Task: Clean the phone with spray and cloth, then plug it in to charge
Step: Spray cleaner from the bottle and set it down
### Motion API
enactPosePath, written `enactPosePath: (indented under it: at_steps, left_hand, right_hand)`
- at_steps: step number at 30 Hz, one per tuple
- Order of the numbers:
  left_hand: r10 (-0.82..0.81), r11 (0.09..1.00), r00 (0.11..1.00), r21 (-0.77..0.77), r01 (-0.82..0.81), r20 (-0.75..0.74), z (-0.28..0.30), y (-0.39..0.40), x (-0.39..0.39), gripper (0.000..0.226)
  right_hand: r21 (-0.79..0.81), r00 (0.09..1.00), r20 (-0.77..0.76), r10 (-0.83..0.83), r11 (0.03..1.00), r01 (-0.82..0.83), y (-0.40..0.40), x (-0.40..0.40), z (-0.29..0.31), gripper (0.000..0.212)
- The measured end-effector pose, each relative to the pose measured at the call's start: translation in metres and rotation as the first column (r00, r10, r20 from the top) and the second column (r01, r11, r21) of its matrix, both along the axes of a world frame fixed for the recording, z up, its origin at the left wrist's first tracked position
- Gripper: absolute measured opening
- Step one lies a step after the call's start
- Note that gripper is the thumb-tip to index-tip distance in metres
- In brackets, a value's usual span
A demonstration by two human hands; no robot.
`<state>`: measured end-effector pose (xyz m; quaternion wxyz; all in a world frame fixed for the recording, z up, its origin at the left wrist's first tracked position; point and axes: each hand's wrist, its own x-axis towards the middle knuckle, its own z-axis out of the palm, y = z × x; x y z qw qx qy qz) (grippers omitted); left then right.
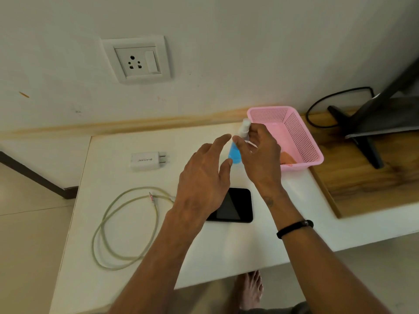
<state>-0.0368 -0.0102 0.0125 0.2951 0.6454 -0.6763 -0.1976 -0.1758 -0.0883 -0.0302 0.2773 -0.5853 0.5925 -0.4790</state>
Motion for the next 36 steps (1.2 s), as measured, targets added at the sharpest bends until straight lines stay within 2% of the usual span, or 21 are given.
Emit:
enactPosePath:
  at_steps: [5,12,17,23,28,33,36]
  left_hand:
    - [0.043,0.998,0.998,0.048,-0.041,-0.039,-0.002,-0.001,0.004,0.052]
    - [0.094,0.996,0.992,0.008,-0.093,-0.089,0.001,-0.003,0.009,0.05]
    - [0.112,0.993,0.989,0.041,-0.108,-0.1,0.002,-0.003,0.007,0.049]
    - [0.112,0.991,0.99,0.082,-0.105,-0.091,0.005,-0.003,0.001,0.05]
    - [0.109,0.992,0.992,0.074,-0.104,-0.069,0.003,-0.004,0.001,0.05]
    - [0.111,0.993,0.989,0.044,-0.107,-0.097,-0.001,-0.004,0.005,0.045]
    - [0.097,0.994,0.993,0.057,-0.093,-0.069,-0.003,-0.004,0.007,0.046]
  right_hand:
    - [-0.04,0.999,-0.025,-0.039,0.998,0.038,0.0,0.001,0.006,0.038]
    - [-0.15,0.995,-0.025,-0.1,0.984,0.095,0.002,0.005,0.022,0.03]
    - [-0.176,0.989,-0.093,-0.118,0.979,0.1,0.001,0.0,0.023,0.019]
    - [-0.257,0.97,-0.181,-0.161,0.96,0.111,0.005,-0.006,0.026,0.021]
    - [-0.318,0.964,-0.225,-0.139,0.946,0.062,0.011,-0.004,0.035,0.024]
    - [-0.411,0.923,-0.375,-0.086,0.908,-0.083,0.032,-0.011,0.036,0.026]
    - [-0.25,0.885,-0.458,0.085,0.943,-0.22,0.036,-0.013,0.034,0.029]
